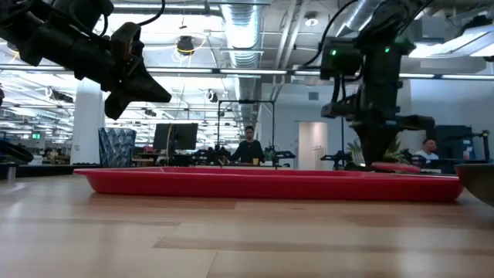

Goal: Pick and place plate/cup/fork/spoon on tray
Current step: Put the pink fork on the red tray

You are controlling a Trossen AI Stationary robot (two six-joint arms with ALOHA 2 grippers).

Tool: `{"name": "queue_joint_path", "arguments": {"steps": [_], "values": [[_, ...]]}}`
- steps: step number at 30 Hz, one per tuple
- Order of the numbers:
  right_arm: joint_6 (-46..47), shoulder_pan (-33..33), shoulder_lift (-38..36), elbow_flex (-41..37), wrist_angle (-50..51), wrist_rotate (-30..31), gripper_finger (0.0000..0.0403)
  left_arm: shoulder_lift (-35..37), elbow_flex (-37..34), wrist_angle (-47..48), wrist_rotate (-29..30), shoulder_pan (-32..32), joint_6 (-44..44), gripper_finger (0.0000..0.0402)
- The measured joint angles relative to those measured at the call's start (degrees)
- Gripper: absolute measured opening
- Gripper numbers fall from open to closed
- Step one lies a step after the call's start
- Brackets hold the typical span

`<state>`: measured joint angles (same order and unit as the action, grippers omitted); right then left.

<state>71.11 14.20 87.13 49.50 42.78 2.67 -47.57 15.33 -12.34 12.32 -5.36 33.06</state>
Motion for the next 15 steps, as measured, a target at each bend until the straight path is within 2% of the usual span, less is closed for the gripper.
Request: {"name": "queue_joint_path", "arguments": {"steps": [7, 15], "values": [[-1.1, 0.6, 4.5, 0.0, -1.9, -1.1, 0.0029, 0.0, 0.0, 0.0, 0.0, 0.0, 0.2, 0.0000], [-2.0, 0.8, 5.1, 0.0, -2.1, -1.0, 0.0030, 0.0, 0.0, 0.0, 0.0, 0.0, 1.8, 0.0000]]}}
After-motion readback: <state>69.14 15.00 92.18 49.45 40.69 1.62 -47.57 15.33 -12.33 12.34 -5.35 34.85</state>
